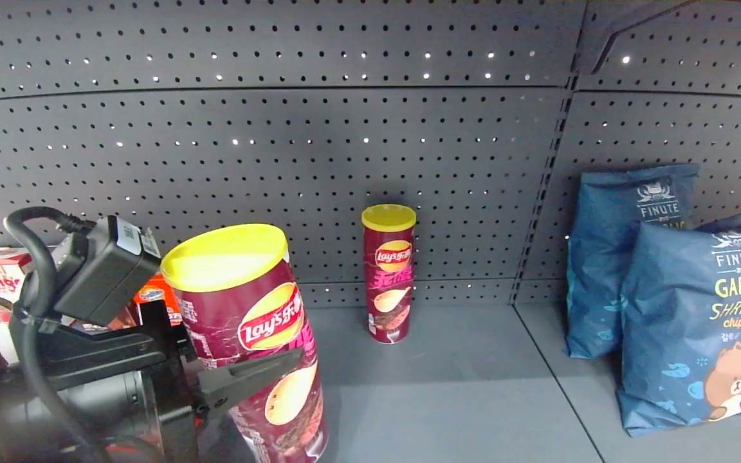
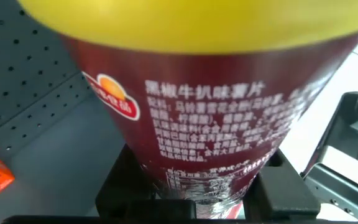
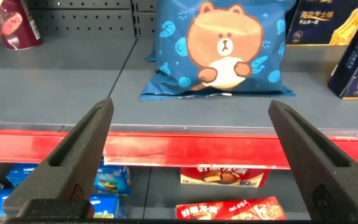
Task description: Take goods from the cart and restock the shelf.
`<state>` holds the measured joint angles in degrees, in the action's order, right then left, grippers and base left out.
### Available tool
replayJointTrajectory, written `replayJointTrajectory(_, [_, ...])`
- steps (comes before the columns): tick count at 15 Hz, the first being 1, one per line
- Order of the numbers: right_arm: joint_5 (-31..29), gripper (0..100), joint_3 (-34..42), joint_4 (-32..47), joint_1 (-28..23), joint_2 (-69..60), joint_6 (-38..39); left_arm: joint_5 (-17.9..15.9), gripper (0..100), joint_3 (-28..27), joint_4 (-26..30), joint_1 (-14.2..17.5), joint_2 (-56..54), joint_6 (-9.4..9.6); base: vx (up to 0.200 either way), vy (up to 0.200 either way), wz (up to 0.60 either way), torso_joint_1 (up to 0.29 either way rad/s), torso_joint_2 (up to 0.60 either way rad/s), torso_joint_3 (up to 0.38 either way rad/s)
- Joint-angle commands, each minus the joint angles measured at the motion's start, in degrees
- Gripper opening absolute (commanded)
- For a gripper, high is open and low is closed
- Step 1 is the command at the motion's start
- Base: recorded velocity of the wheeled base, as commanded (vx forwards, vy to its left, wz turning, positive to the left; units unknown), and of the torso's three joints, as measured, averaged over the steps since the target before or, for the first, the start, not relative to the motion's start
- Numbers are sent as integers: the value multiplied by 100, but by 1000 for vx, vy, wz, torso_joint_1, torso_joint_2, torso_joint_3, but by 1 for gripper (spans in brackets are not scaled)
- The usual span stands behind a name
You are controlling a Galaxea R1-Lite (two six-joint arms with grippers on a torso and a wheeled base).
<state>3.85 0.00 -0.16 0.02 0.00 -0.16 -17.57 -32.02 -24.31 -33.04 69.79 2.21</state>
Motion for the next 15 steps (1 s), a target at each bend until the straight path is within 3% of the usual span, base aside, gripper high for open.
replayJointTrajectory(1, [1, 100, 0, -2, 6, 0, -2, -1, 0, 3, -4, 8, 8, -1, 0, 0, 0, 0, 0, 0])
replayJointTrajectory(15, [1, 100, 0, -2, 6, 0, -2, 34, 0, 82, 5, 113, -9, -1, 0, 0, 0, 0, 0, 0])
